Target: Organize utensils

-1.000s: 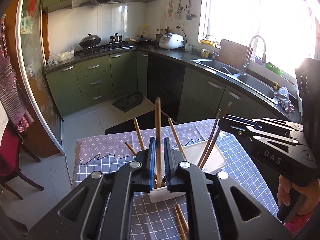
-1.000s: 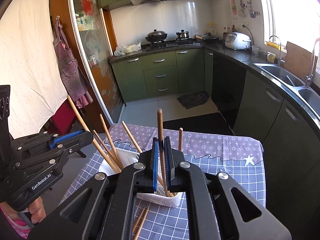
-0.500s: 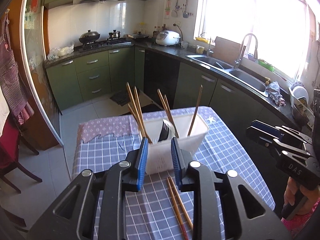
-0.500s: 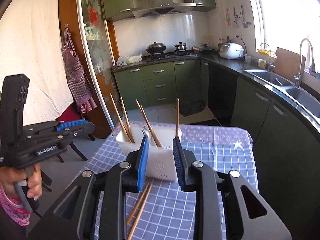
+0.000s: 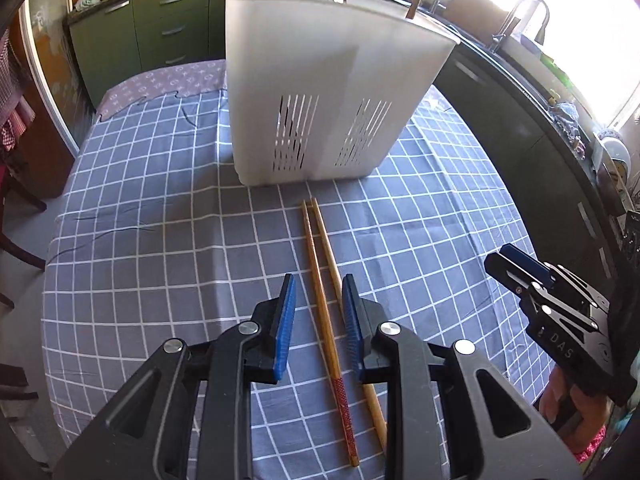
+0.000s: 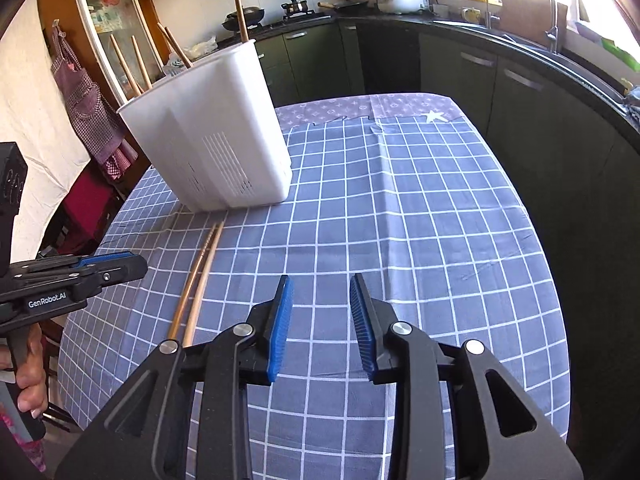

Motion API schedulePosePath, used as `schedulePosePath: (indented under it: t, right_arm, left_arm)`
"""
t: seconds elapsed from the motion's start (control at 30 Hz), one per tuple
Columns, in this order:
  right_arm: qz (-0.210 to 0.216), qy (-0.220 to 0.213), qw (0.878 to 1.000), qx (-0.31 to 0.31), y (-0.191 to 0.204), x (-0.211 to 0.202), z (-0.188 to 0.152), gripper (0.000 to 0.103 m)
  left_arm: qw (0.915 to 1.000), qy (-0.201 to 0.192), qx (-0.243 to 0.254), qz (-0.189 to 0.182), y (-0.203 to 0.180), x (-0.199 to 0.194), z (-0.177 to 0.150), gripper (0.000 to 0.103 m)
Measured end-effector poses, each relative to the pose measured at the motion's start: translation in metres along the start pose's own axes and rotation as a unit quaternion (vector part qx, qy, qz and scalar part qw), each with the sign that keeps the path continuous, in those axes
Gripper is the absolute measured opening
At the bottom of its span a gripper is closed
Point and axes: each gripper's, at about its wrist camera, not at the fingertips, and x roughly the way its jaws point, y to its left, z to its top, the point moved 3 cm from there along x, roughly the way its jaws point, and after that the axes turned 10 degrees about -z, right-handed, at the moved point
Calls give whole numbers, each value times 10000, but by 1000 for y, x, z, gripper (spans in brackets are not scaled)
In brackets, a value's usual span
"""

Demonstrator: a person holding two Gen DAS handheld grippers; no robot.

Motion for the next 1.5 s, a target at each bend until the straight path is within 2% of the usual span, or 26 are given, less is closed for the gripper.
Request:
schedulePosePath:
  t: [0.27,0.4,0.53,0.87,1.07,1.27,1.5]
  right_arm:
    - [81,101,9999,86,-5,7,1,32]
    - [131,150,9998,75,-2,10,0,32]
    - [150,160,9997,84,-2,9,0,32]
    - [173,213,9996,49,2,12,1,32]
    - [192,215,9996,-31,8,12,2,32]
    - [255,260,9993,-70,12,13,3,32]
    - [310,306,9988,-221,26,12,10,32]
  left_arm:
    - [9996,212,-72,144,-1,25,3,22]
    - [9990,303,-91,306,2,35,4,16]
    - [9985,372,-109,378,6,39,4,14]
    - [9977,504,-39,443,-1,53,9,14]
    - [9978,494,-49,447,3,58,10,7]
    - [9991,167,-106,384,13,32,9,7]
    - [9980,-511,98,365,11,-24,10,7]
